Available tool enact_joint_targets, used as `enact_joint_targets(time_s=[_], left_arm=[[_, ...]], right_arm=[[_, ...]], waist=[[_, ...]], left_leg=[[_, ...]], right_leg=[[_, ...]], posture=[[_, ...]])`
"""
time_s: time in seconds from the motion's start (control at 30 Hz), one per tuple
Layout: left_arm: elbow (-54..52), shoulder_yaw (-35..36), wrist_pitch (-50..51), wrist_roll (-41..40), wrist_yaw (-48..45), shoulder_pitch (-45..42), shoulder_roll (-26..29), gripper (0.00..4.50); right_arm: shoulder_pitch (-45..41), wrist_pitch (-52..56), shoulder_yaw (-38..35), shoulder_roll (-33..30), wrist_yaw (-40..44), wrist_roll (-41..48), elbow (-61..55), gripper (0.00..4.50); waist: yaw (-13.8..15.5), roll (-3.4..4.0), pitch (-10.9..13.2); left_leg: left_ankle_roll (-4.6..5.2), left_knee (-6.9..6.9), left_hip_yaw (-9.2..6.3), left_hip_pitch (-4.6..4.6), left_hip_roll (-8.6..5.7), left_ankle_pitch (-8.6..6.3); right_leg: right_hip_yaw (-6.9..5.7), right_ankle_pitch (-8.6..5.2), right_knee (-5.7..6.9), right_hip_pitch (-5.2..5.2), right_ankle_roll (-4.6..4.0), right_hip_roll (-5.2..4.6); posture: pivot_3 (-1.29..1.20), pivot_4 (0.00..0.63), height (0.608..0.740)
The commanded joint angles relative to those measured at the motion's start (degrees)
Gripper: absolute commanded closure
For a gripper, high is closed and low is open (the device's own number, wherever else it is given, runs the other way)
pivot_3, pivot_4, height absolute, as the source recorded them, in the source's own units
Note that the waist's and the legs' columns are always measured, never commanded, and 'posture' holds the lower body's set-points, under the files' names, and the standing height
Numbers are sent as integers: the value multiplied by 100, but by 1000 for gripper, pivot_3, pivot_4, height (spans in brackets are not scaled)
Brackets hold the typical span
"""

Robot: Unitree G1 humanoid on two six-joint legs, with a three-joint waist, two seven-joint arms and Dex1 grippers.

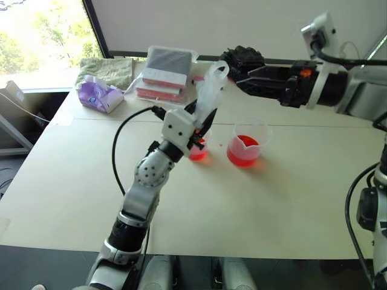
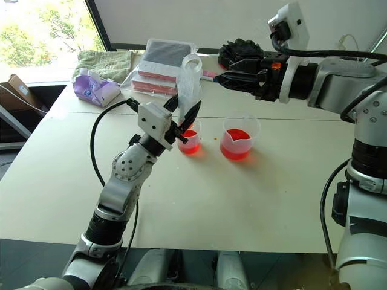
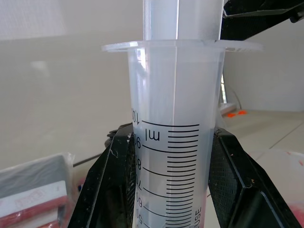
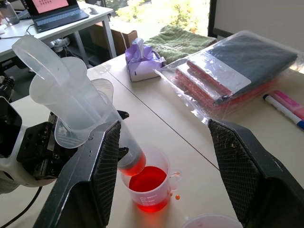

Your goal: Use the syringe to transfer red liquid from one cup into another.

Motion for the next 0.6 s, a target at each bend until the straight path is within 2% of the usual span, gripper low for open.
enact_joint_targets(time_s=[0.03,0.3,0.6], left_arm=[[-16,-55,-116,139,202,113,-141,2972],[41,0,-24,252,382,156,-275,2972],[181,-3,-52,275,341,89,-276,2972]], right_arm=[[-270,26,-173,-10,46,-43,21,1466],[56,249,-435,301,-161,166,-328,1466],[176,619,-921,950,-967,945,-820,1466]], waist=[[-1,1,-1],[9,3,-2],[-2,6,-3]], left_leg=[[0,-1,0,1,0,0],[0,-3,0,-1,0,0],[0,-2,0,-2,-1,0]], right_leg=[[0,0,0,0,0,0],[-1,0,0,-2,0,-1],[-5,0,2,-2,0,-4]], posture=[[0,150,740],[0,150,740],[0,150,740]])
